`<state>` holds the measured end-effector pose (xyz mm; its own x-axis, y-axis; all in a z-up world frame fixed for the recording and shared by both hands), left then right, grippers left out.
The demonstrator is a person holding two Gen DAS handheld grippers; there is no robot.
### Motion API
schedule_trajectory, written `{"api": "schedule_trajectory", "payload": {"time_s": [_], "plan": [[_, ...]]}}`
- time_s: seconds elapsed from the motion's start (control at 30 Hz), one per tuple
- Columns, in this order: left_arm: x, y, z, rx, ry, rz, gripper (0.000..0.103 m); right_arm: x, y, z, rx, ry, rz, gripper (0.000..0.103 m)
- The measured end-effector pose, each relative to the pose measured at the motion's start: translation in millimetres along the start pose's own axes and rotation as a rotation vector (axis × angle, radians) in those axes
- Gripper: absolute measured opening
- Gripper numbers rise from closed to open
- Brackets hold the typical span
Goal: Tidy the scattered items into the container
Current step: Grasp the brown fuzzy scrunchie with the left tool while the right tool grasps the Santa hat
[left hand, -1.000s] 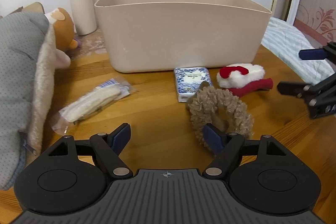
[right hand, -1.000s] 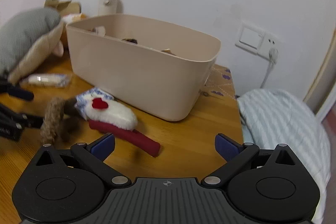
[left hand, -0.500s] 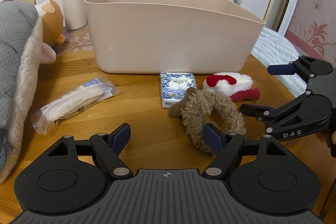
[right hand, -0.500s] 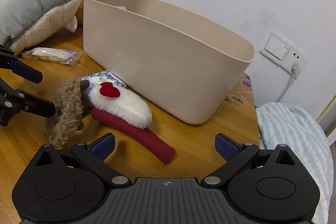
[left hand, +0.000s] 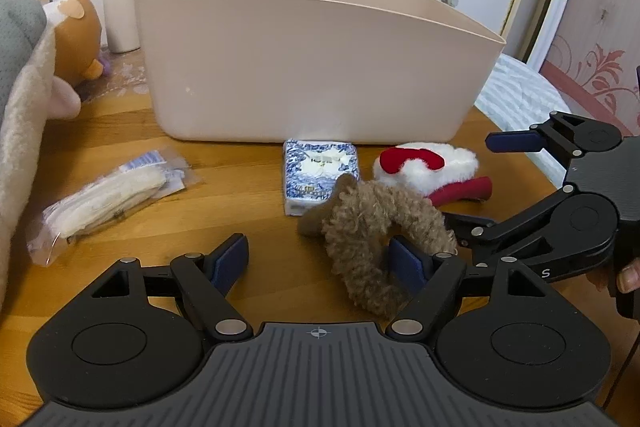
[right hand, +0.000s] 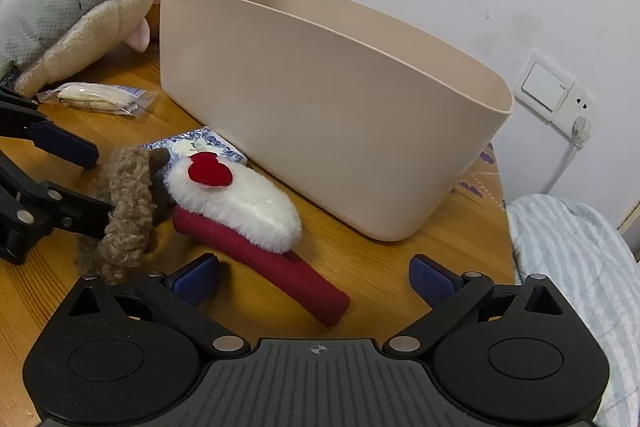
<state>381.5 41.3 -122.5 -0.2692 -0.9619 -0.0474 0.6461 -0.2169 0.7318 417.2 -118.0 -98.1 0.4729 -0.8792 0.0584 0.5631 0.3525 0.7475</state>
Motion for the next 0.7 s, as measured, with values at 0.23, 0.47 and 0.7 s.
{"api": "schedule_trajectory", "payload": {"time_s": [0.23,0.47,0.7], "plan": [[4.5,2.3,-4.2,0.004,0.029,-0.019,0.074,-3.2,5.0,-4.3,-0.005,0.04,-0.023,0.093],[4.9,5.3,-2.7,0.009,-0.048,0.013,0.031,-5.7,6.7,-1.7,-0.025,0.106,-0.038,0.072],[9.2,4.5,1.2,0.011,-0.062,0.018,0.019,-16.3,4.2,5.2,-0.052,0.159,-0.019,0.026]]}}
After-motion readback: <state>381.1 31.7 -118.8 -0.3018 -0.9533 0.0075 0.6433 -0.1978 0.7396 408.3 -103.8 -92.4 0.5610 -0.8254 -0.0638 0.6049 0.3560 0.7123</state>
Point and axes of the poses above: each gripper's, at about its wrist camera, not at the fingertips, and z roughly against the way its jaws point, x to its right, y to its top, the point moved 5 cm from there along -z, roughly the way its jaws point, and after that the axes turned 15 degrees about -z, right-handed, at the moved point
